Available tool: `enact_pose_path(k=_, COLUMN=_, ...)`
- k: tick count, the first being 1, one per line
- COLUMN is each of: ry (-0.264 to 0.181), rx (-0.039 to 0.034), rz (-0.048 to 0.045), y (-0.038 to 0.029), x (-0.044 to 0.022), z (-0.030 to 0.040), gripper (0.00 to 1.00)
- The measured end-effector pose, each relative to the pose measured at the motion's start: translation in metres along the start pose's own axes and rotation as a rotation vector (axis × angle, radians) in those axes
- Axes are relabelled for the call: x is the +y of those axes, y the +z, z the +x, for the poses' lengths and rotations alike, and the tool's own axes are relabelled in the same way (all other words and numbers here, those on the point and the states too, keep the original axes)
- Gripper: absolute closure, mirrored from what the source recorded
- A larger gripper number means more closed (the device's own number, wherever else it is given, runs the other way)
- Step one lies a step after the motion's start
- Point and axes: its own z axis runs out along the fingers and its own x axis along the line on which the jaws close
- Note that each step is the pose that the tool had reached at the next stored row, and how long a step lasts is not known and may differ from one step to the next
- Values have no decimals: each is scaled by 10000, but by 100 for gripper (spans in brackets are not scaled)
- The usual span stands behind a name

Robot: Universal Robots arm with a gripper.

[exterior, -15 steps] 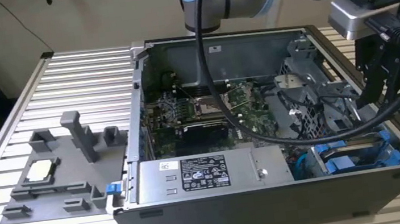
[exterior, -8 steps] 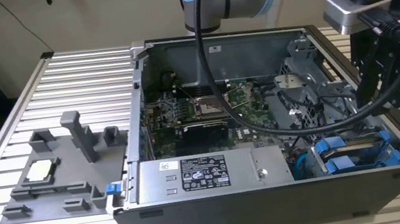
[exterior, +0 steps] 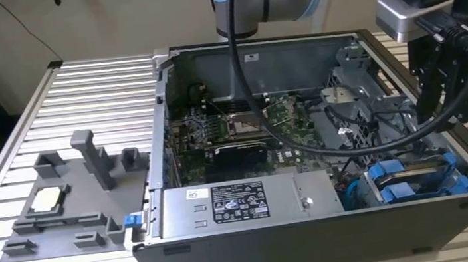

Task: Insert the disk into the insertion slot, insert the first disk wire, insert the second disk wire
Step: 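Insert the first disk wire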

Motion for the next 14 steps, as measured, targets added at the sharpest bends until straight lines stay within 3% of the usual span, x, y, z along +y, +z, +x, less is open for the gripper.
enact_pose_path(k=2, ry=-25, rx=-7, rz=0, y=-29, x=-4, z=-1, gripper=59)
enact_pose_path(k=6, ry=-129, rx=-28, rz=14, y=-28, x=15, z=-28, gripper=59)
enact_pose_path(k=11, ry=-298, rx=-56, rz=163, y=16, x=48, z=-54, gripper=59)
enact_pose_path(k=14, ry=-370, rx=-11, rz=204, y=28, x=71, z=-70, gripper=59)
